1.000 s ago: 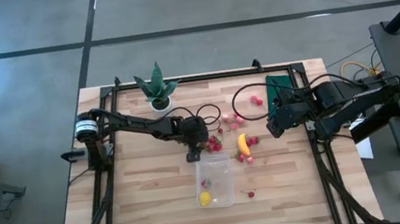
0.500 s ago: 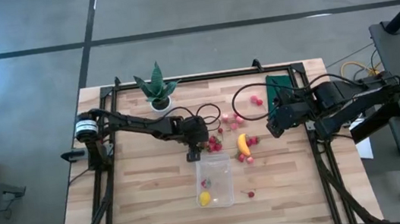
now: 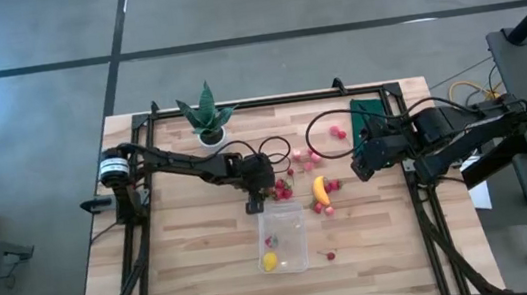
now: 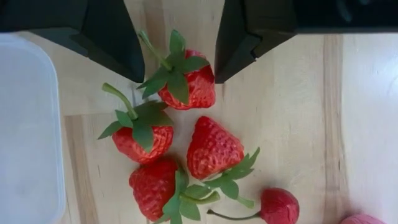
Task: Pick and placing Produce into tupperware
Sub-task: Put the strawberry into the transparent bin
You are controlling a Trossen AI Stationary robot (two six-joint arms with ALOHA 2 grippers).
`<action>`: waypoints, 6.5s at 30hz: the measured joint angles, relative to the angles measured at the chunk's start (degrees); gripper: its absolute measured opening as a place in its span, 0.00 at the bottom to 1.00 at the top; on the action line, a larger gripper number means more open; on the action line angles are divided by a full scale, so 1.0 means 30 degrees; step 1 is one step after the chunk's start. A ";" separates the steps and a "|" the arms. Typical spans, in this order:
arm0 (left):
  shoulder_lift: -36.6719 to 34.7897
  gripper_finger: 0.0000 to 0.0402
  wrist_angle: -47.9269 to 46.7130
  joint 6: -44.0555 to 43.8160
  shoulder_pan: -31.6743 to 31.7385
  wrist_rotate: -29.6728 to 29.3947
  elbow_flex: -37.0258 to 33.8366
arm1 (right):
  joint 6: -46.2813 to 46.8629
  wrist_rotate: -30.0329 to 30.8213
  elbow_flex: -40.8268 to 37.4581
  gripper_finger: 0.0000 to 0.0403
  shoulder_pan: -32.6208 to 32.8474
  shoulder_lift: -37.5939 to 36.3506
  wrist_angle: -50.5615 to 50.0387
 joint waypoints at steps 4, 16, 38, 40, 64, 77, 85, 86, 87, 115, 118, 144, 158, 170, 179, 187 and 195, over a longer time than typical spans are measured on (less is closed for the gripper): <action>0.0000 0.38 0.0033 0.0020 0.0000 0.0007 0.0000 | 0.0000 0.0000 0.0000 0.67 0.0000 0.0000 -0.0001; 0.0000 0.29 0.0167 0.0052 0.0000 0.0007 0.0000 | -0.0007 -0.0007 0.0000 0.68 0.0000 0.0000 -0.0014; -0.5930 0.26 -0.0721 -0.4988 -0.1505 0.2557 0.0036 | -0.0027 -0.0036 0.0000 0.68 0.0000 -0.0007 0.0000; -0.5966 0.26 -0.0119 -0.5574 -0.2310 0.2645 0.0058 | 0.0007 -0.0085 0.0000 0.68 0.0000 -0.0007 0.0022; -0.4373 0.61 -0.0929 -0.9053 -0.4362 0.1391 0.0473 | 0.0716 -0.0707 0.0000 0.68 0.0000 -0.0007 0.0323; -0.5718 0.53 -0.2775 -0.3454 0.2074 0.4789 0.1049 | 0.1002 -0.0641 0.0000 0.67 0.0000 -0.0007 0.1829; -0.2257 0.50 -0.0992 -0.2463 0.3370 0.6318 0.1064 | 0.1005 -0.0495 0.0000 0.67 0.0000 -0.0007 0.1846; -0.1775 0.50 -0.1024 -0.2481 0.3213 0.5996 0.1096 | 0.1005 -0.0495 0.0000 0.67 0.0000 -0.0007 0.1836; -0.1377 0.50 -0.1063 -0.2518 0.3022 0.5757 0.1166 | 0.1005 -0.0495 0.0000 0.67 0.0000 -0.0007 0.1839; -0.0056 0.50 -0.0447 -0.2492 -0.0415 0.1484 0.1542 | 0.1523 -0.0488 -0.0007 0.67 0.0000 0.0000 0.1865; 0.0229 0.50 -0.0062 -0.2492 -0.0460 0.1806 0.1530 | 0.1523 -0.0488 -0.0007 0.67 0.0000 0.0000 0.1880; 0.0772 0.50 -0.1065 -0.1779 -0.0363 0.3484 0.1632 | 0.1501 -0.0483 -0.0007 0.67 0.0000 0.0000 0.1894; 0.0641 0.50 -0.2012 0.2657 -0.0232 0.2567 0.2113 | 0.1297 -0.0488 -0.0007 0.67 0.0000 0.0000 0.1846; 0.0641 0.50 -0.0028 0.3665 -0.0430 0.2994 0.1858 | 0.0780 -0.0486 -0.0008 0.67 0.0000 0.0000 0.1802; 0.1009 0.50 0.0365 0.3468 -0.0430 0.3508 0.1836 | 0.0780 -0.0488 -0.0007 0.67 0.0000 0.0000 0.1741; 0.1545 0.50 0.0518 0.3458 -0.0444 0.3541 0.1821 | 0.0867 -0.0488 -0.0007 0.67 -0.0007 0.0000 0.1508; 0.1545 0.50 0.0514 0.3468 -0.0430 0.3519 0.1814 | 0.0867 -0.0488 -0.0007 0.67 -0.0001 0.0000 0.1457</action>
